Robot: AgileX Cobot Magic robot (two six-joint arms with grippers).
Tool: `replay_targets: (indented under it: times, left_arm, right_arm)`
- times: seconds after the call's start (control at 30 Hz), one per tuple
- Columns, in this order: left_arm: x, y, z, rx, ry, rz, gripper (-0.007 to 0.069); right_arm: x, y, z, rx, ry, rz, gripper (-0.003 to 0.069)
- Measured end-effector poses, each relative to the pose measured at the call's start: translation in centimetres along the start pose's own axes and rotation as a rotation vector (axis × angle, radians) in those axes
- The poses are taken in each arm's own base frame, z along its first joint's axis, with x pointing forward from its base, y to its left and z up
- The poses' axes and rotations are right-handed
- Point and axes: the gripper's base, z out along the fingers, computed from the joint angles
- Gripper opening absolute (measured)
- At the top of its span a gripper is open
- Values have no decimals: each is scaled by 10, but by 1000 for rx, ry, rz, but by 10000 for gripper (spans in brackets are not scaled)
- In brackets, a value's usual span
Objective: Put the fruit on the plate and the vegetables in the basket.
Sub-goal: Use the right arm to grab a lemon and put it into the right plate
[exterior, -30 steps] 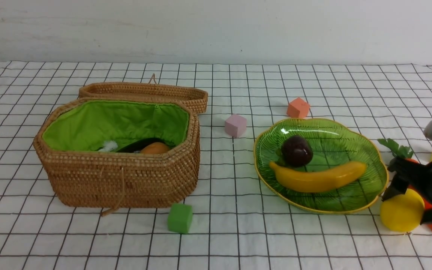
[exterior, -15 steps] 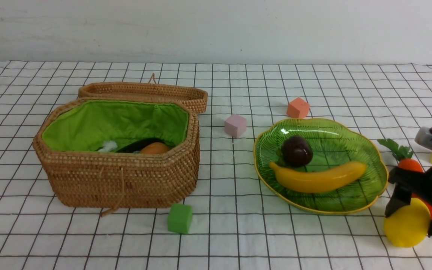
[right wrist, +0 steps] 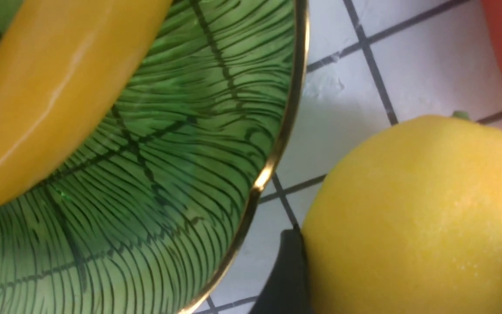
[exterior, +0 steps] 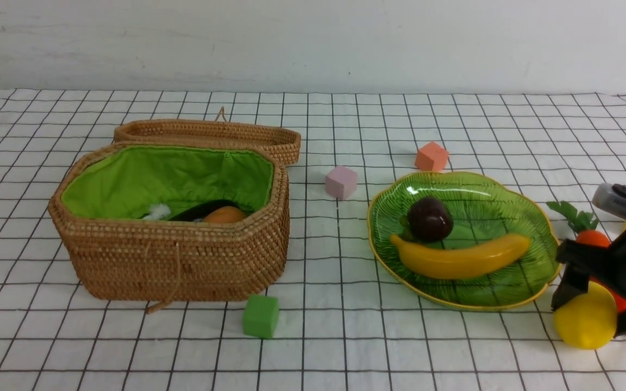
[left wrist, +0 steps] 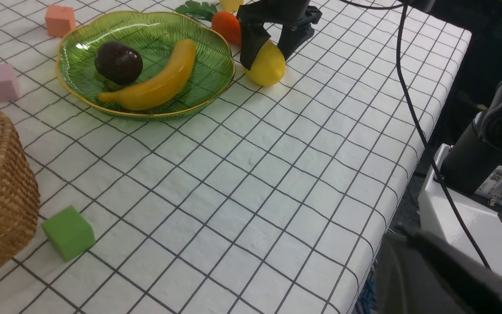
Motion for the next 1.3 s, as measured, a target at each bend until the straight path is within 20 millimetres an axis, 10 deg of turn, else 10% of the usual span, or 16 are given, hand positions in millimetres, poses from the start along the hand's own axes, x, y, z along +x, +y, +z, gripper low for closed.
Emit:
replay_targets:
  times: [0.37,0.63,1.0,1.3]
  left_arm:
    - [0,0,0,1,0,-1,-5]
    - [-3,1,0,-8,-30,-2,-5]
    - [-6,1,0,-11,-71,-11,0]
    - [-7,1,0,-9,-72,-14,5]
  right_arm:
    - [0,3,-22,39,105,-125,614]
    - [-16,49,-88,-175,-171,-196,614]
    - [-39,113,-30,-242,-508,-473,627]
    - [-35,115,-48,-258,-532,-493,678]
